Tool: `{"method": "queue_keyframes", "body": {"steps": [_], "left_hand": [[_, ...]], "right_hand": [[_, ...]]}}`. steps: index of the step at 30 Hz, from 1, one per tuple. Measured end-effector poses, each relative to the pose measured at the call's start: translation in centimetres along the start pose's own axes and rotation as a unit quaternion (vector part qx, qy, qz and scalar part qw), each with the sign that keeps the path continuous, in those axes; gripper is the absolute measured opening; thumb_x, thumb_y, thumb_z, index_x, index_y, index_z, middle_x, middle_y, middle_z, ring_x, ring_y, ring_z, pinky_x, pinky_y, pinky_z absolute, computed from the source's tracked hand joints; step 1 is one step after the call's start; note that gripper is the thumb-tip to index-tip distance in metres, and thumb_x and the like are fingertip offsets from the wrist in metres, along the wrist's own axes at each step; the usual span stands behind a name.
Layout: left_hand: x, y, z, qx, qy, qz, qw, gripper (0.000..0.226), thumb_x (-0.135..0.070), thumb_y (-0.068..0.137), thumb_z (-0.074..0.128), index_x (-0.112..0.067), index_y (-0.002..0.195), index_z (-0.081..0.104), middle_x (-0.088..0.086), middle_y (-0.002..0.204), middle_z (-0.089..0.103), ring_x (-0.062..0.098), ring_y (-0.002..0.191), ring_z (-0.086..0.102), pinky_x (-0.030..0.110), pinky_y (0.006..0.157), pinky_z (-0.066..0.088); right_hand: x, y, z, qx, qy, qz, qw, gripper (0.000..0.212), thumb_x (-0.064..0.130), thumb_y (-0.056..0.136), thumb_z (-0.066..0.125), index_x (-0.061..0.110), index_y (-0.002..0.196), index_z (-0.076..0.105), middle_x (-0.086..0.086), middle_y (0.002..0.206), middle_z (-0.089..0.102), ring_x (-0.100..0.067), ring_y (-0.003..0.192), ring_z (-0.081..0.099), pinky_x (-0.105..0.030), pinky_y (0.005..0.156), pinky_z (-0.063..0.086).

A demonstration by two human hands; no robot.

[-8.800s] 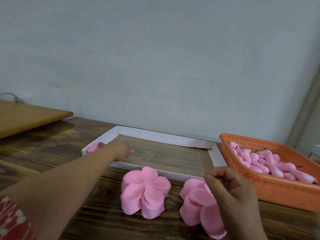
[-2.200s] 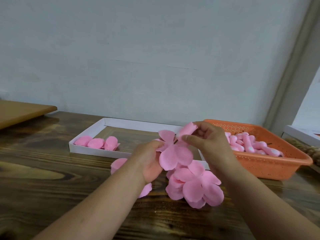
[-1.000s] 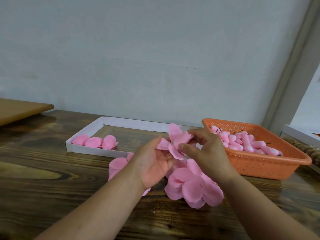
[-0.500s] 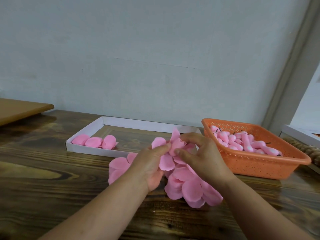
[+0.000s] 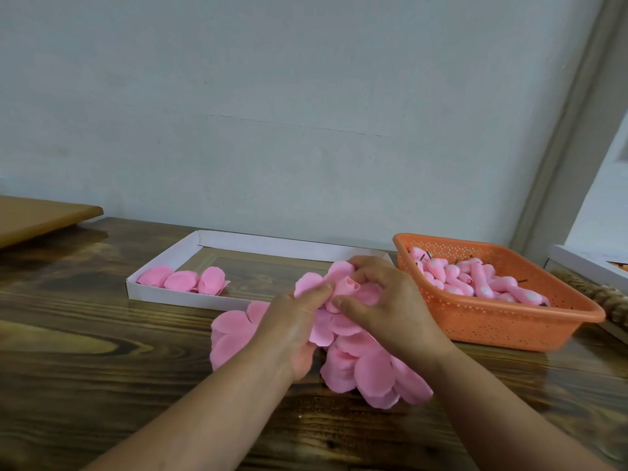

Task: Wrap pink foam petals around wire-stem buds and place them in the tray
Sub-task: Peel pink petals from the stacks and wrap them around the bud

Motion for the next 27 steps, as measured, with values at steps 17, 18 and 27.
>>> {"method": "queue_keyframes", "body": {"steps": [17,18,27], "left_hand": [[0.2,-0.1,-0.2,-0.023,0.04,0.024,0.999,0.015,-0.011,0.092,0.056,-0.009,0.093,0.071,0.01,0.089,0.075,0.019,0.076,0.072,0.035,0.073,0.055],[0.1,-0.1,-0.1,-0.01,0.046,0.027,0.999,0.019,-0.008,0.09,0.056,-0.01,0.085,0.074,0.01,0.088,0.075,0.017,0.074,0.071,0.034,0.07,0.055],[-0.5,-0.7,0.2,0.046,0.096,0.037,0.994,0.021,-0.004,0.082,0.064,-0.018,0.078,0.079,0.004,0.088,0.076,0.015,0.079,0.072,0.029,0.067,0.055]], "right_hand": [[-0.6,0.9,0.4,-0.022,0.035,0.04,0.998,0.026,0.02,0.069,0.081,0.016,0.067,0.056,0.006,0.069,0.055,-0.004,0.06,0.047,-0.013,0.053,0.037],[-0.6,1.0,0.3,-0.023,0.044,0.04,0.998,0.025,0.019,0.068,0.082,0.014,0.069,0.057,0.005,0.068,0.054,-0.005,0.058,0.046,-0.014,0.053,0.038],[-0.6,1.7,-1.4,0.041,0.128,0.037,0.99,0.016,0.022,0.069,0.081,0.017,0.079,0.07,-0.003,0.076,0.068,-0.011,0.067,0.06,-0.026,0.061,0.049]]}}
Point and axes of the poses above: each hand's wrist, its own y-axis towards the middle knuckle, its own z-axis out of the palm, x = y × z, the point moved 3 cm from there along y, towards the middle knuckle
